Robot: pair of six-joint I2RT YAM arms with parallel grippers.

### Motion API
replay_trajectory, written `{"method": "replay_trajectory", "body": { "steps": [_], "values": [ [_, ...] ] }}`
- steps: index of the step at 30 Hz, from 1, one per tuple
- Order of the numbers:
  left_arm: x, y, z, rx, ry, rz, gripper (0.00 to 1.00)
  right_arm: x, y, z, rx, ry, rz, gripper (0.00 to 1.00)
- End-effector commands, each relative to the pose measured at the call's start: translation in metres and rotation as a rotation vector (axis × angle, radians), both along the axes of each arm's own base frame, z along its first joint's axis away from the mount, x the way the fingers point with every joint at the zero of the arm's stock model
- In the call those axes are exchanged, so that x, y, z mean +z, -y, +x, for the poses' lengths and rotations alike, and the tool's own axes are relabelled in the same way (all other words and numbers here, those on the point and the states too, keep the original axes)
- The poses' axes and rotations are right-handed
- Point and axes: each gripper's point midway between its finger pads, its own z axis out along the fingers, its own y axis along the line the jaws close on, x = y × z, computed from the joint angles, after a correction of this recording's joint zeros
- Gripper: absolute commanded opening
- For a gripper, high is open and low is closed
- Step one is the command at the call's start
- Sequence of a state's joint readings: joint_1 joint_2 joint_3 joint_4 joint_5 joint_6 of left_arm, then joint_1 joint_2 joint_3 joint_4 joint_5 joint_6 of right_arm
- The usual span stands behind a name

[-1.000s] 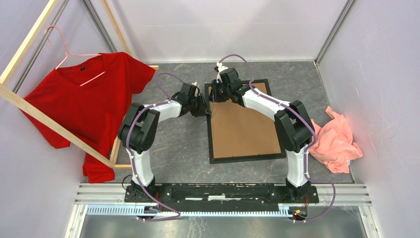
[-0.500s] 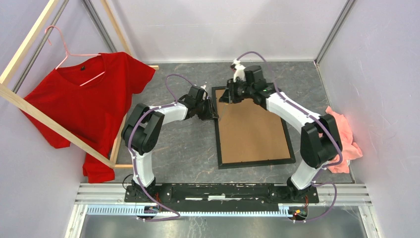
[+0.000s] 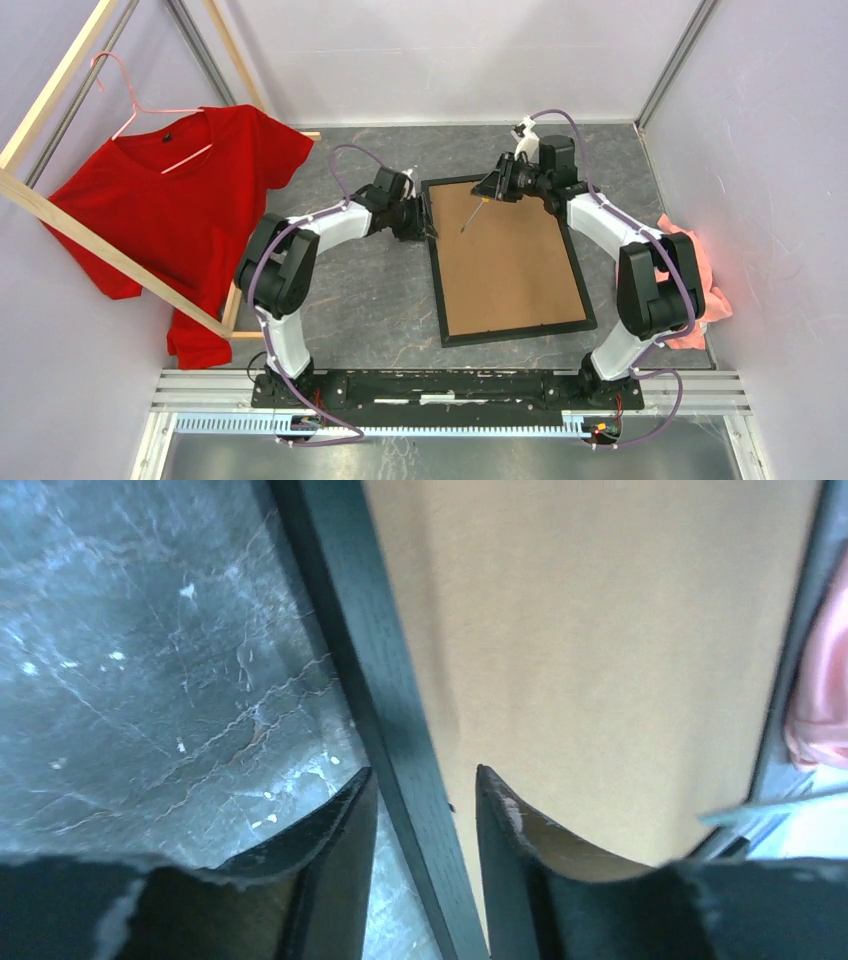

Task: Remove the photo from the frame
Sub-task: Adjust the screwdriver.

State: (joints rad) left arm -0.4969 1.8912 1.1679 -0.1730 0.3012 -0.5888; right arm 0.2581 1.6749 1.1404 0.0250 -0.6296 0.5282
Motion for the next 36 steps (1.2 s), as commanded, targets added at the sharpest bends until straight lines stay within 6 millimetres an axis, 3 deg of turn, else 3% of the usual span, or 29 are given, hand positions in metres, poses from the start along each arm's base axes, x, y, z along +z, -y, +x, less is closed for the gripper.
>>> {"method": "replay_trajectory", "body": {
  "steps": [1,5,8,16,27,31,36],
  "values": [
    [0.089,0.003,0.023,-0.076,0.201,-0.092,0.51,0.022,0.004,0.004,0.013,0.053,0.11,0.0],
    [0.117,0.002,0.026,-0.108,0.26,-0.137,0.61,0.02,0.003,0.0,0.026,0.038,0.145,0.0],
    [0.14,0.014,0.021,-0.193,0.315,-0.239,0.63,0.027,0.001,-0.005,0.052,0.048,0.182,0.0],
    [0.19,0.056,-0.032,-0.558,0.395,-0.551,0.69,0.062,-0.008,-0.038,0.154,0.098,0.331,0.0],
    [0.197,0.077,-0.088,-0.812,0.369,-0.68,0.7,0.097,-0.012,-0.068,0.24,0.13,0.502,0.0],
    [0.196,0.083,-0.099,-0.861,0.34,-0.703,0.66,0.096,-0.012,-0.069,0.245,0.122,0.509,0.0],
    [0.189,0.086,-0.098,-0.852,0.322,-0.695,0.58,0.103,-0.012,-0.073,0.263,0.139,0.531,0.0]
  ]
}}
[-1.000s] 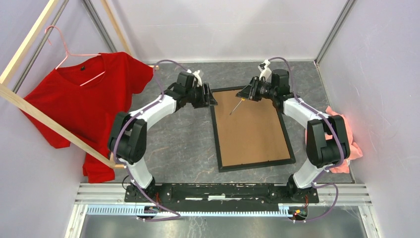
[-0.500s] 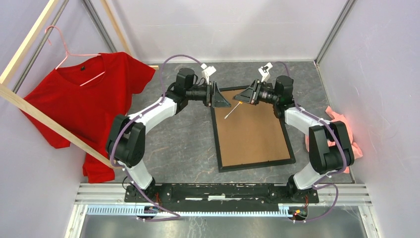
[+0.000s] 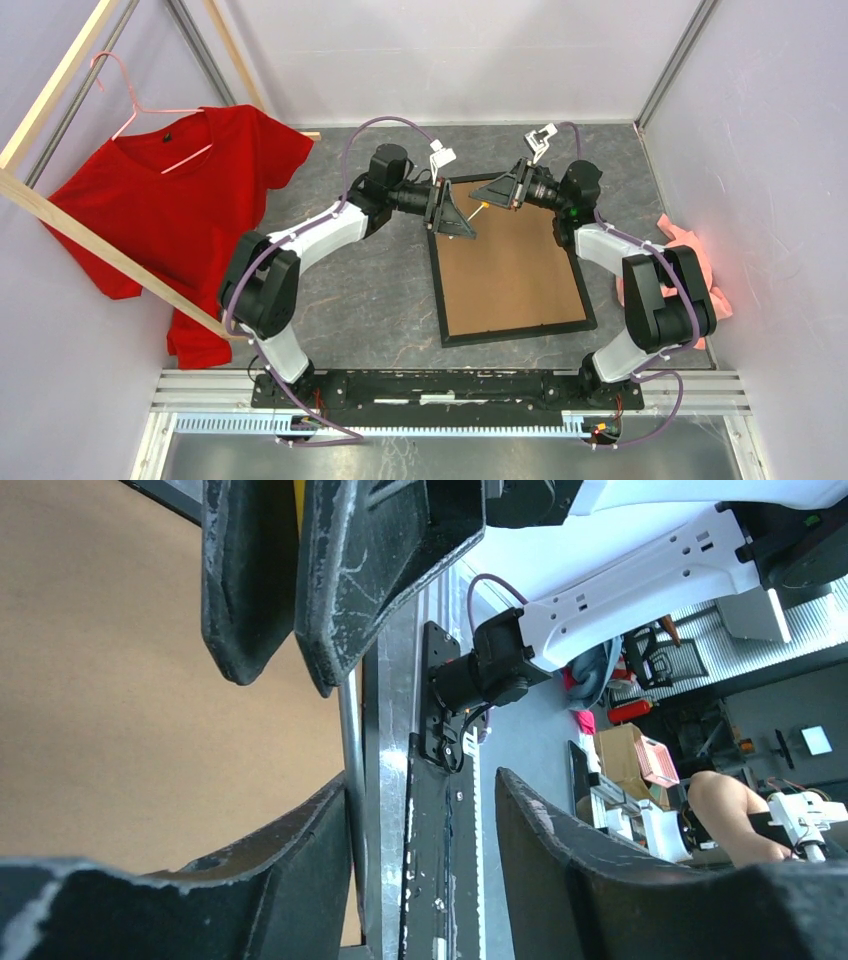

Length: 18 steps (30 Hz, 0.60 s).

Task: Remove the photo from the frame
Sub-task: Adjust the screwdriver.

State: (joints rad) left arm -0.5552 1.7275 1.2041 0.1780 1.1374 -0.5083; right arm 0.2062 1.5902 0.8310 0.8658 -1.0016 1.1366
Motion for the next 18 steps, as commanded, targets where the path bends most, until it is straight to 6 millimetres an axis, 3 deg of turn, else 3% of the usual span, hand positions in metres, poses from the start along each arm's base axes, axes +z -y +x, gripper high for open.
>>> {"method": "replay_trajectory", "body": {
  "steps": [1,5,8,13,18],
  "values": [
    [0.004,0.004,-0.001,-0.047,0.059,-0.028,0.56,0.027,0.001,-0.011,0.025,0.11,0.04,0.0],
    [-0.003,0.005,0.006,-0.01,0.051,0.01,0.32,0.026,0.001,-0.012,0.026,0.11,0.037,0.0],
    [-0.008,0.006,0.01,0.007,0.048,0.039,0.04,0.02,0.001,-0.011,0.024,0.105,0.016,0.0],
    [-0.013,-0.003,0.012,-0.029,0.117,0.124,0.02,-0.008,0.001,-0.004,0.08,0.097,-0.154,0.22],
    [-0.013,-0.018,0.01,-0.113,0.2,0.182,0.02,-0.025,0.003,-0.025,0.219,0.069,-0.232,0.41]
  ]
}}
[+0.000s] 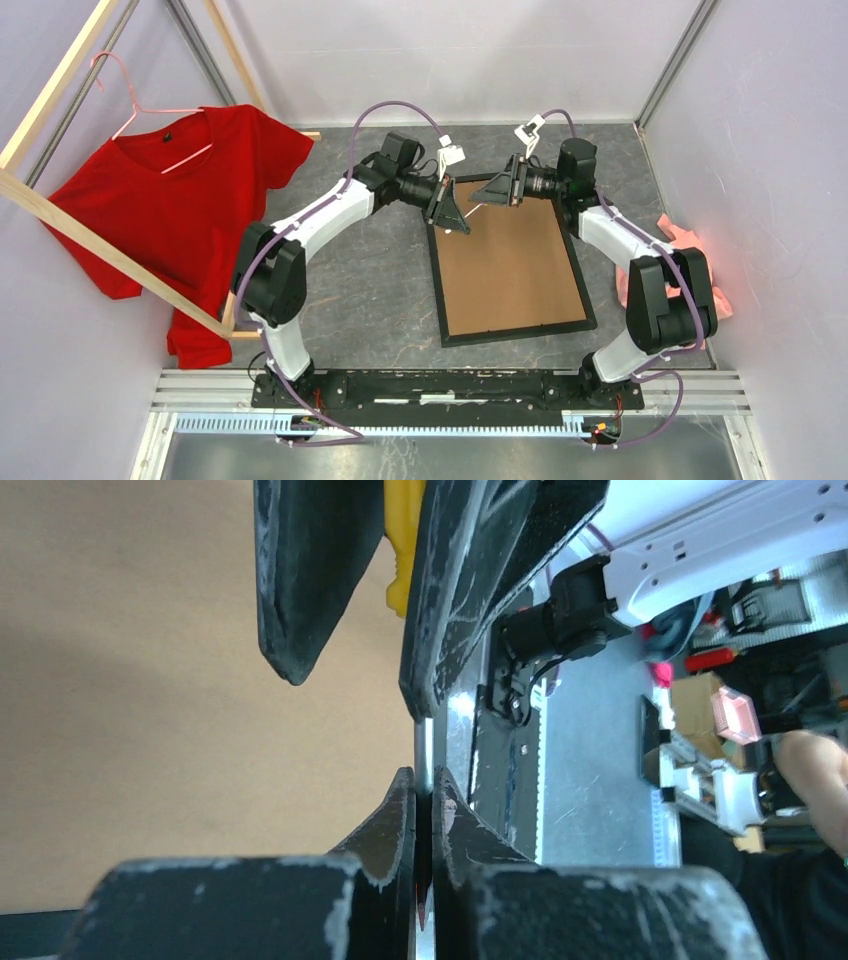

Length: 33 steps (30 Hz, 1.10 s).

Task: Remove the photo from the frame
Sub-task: Adjust the screwdriver.

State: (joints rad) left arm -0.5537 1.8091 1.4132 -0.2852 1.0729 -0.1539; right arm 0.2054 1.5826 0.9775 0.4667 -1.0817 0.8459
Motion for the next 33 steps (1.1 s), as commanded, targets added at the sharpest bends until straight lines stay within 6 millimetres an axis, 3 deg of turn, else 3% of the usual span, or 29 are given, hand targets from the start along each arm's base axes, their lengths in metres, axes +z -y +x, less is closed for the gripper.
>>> {"method": "replay_trajectory", "body": {
  "steps": [1,5,11,19,33],
  "values": [
    [0.009,-0.016,-0.007,-0.116,0.132,0.04,0.02,-0.02,0.005,-0.031,0.159,0.017,-0.097,0.46],
    [0.002,-0.026,-0.018,-0.19,0.148,0.075,0.02,-0.016,0.007,-0.046,0.194,0.05,-0.095,0.6],
    [-0.003,-0.033,-0.031,-0.287,0.128,0.073,0.02,-0.002,0.007,-0.054,0.225,0.106,-0.076,0.61],
    [-0.008,-0.032,-0.037,-0.323,0.068,0.065,0.02,-0.001,0.008,-0.059,0.255,0.146,-0.078,0.61],
    [-0.019,-0.025,-0.032,-0.301,0.069,0.12,0.02,-0.017,-0.001,-0.072,0.323,0.138,-0.125,0.62]
  ]
}}
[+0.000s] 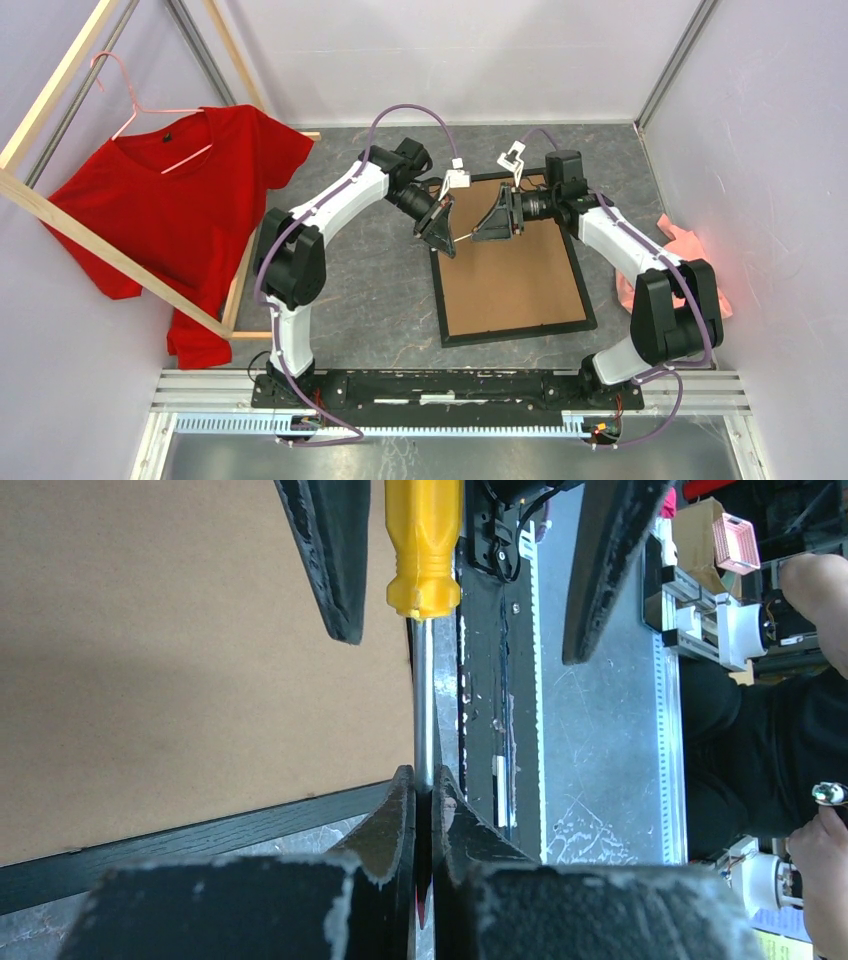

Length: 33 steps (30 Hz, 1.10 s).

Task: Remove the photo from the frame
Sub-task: Adjust the screwdriver.

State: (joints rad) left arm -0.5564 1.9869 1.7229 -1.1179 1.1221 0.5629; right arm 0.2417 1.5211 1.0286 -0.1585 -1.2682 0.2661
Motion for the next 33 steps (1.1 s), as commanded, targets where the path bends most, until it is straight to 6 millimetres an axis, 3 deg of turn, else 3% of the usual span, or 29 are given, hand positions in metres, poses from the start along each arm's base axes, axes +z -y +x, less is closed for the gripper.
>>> {"method": "replay_trajectory", "body": {
  "steps": [1,15,24,33],
  "values": [
    [0.008,0.007,0.004,-0.006,0.05,-0.02,0.02,0.012,-0.004,-0.002,0.047,0.073,0.011,0.62],
    [0.001,0.005,0.005,-0.033,0.048,0.042,0.02,-0.003,-0.014,-0.01,0.118,0.098,-0.041,0.56],
    [-0.002,0.007,0.007,-0.036,0.044,0.046,0.02,-0.007,-0.018,-0.015,0.146,0.087,-0.043,0.35],
    [-0.001,0.007,0.006,-0.038,0.041,0.04,0.02,0.005,-0.021,-0.02,0.17,0.028,0.027,0.46]
  ]
}}
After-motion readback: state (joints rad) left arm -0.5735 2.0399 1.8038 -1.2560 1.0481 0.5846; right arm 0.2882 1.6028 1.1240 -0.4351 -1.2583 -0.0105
